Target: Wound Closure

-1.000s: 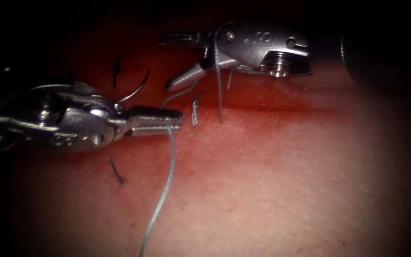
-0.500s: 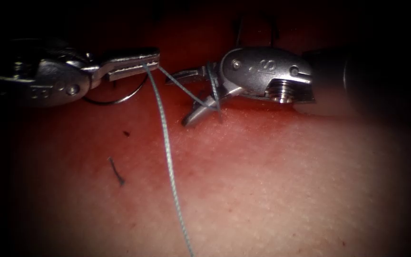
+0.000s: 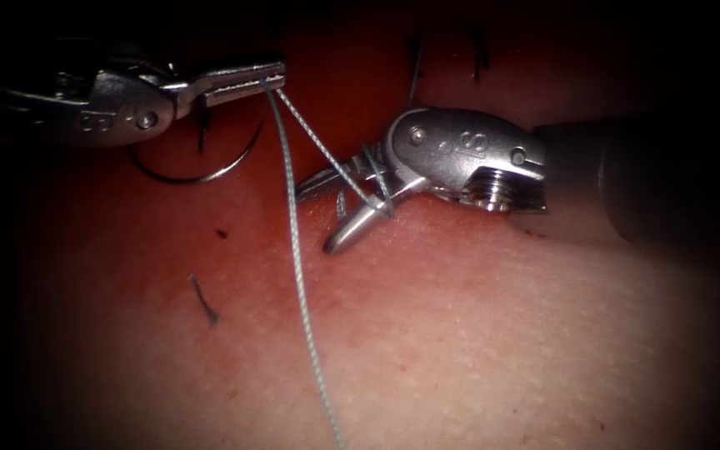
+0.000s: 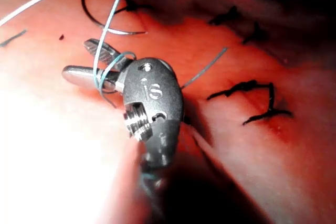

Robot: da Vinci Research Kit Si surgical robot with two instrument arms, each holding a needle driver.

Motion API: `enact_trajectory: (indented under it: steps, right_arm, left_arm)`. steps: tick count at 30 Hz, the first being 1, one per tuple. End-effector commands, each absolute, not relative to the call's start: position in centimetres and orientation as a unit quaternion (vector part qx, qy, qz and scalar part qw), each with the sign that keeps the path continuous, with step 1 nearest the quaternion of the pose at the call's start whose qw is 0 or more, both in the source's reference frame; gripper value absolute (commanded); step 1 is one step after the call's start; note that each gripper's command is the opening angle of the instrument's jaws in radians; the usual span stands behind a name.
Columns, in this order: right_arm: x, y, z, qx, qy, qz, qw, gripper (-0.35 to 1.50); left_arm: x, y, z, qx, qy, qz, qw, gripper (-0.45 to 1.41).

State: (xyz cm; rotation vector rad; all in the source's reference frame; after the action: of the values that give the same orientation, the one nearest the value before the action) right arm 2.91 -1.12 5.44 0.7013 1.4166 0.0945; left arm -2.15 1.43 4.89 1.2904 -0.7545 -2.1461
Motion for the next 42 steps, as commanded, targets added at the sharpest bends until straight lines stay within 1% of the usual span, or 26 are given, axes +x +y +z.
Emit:
enact_trajectory:
  steps: [1,3,5,8,19,25,29,33,34,35,36,37,39,42]
  right_arm:
    - [3.01,-1.09,5.47,0.317,0.640,0.043,0.698,0.49]
    - [3.01,-1.09,5.46,0.319,0.646,0.046,0.692,0.49]
    - [3.01,-1.08,5.46,0.322,0.653,0.052,0.684,0.56]
    - [3.00,-1.07,5.46,0.327,0.663,0.057,0.671,0.59]
    - [2.88,-0.84,5.30,0.327,0.714,0.101,0.611,0.59]
    - [2.82,-0.74,5.27,0.315,0.724,0.124,0.601,0.57]
    - [2.81,-0.66,5.27,0.292,0.748,0.177,0.569,0.57]
    - [2.80,-0.61,5.26,0.282,0.748,0.220,0.559,0.59]
    - [2.79,-0.59,5.26,0.277,0.745,0.232,0.560,0.63]
    - [2.78,-0.56,5.25,0.266,0.738,0.255,0.565,0.73]
    - [2.78,-0.56,5.25,0.266,0.738,0.255,0.565,0.73]
    - [2.78,-0.55,5.24,0.267,0.735,0.270,0.562,0.78]
    - [2.78,-0.55,5.24,0.267,0.723,0.325,0.548,0.76]
    - [2.78,-0.54,5.24,0.257,0.717,0.350,0.545,0.76]
  left_arm:
    - [-2.21,1.51,4.96,0.479,-0.278,-0.792,0.257,-0.45]
    - [-2.22,1.54,5.04,0.485,-0.276,-0.791,0.252,-0.45]
    - [-2.24,1.56,5.11,0.486,-0.275,-0.791,0.248,-0.45]
    - [-2.26,1.56,5.25,0.487,-0.270,-0.792,0.248,-0.45]
    - [-2.23,1.47,5.61,0.492,-0.231,-0.801,0.252,-0.45]
    - [-2.23,1.36,5.63,0.495,-0.220,-0.801,0.255,-0.45]
    - [-2.28,1.22,5.67,0.492,-0.218,-0.803,0.254,-0.45]
    - [-2.32,1.14,5.71,0.491,-0.219,-0.805,0.252,-0.45]
    - [-2.33,1.12,5.72,0.490,-0.220,-0.805,0.253,-0.45]
    - [-2.36,1.07,5.74,0.489,-0.219,-0.807,0.249,-0.45]
    - [-2.36,1.07,5.74,0.489,-0.219,-0.807,0.249,-0.45]
    - [-2.37,1.05,5.75,0.486,-0.220,-0.809,0.249,-0.45]
    - [-2.44,0.99,5.79,0.479,-0.222,-0.813,0.244,-0.45]
    - [-2.50,0.95,5.82,0.475,-0.225,-0.815,0.244,-0.45]
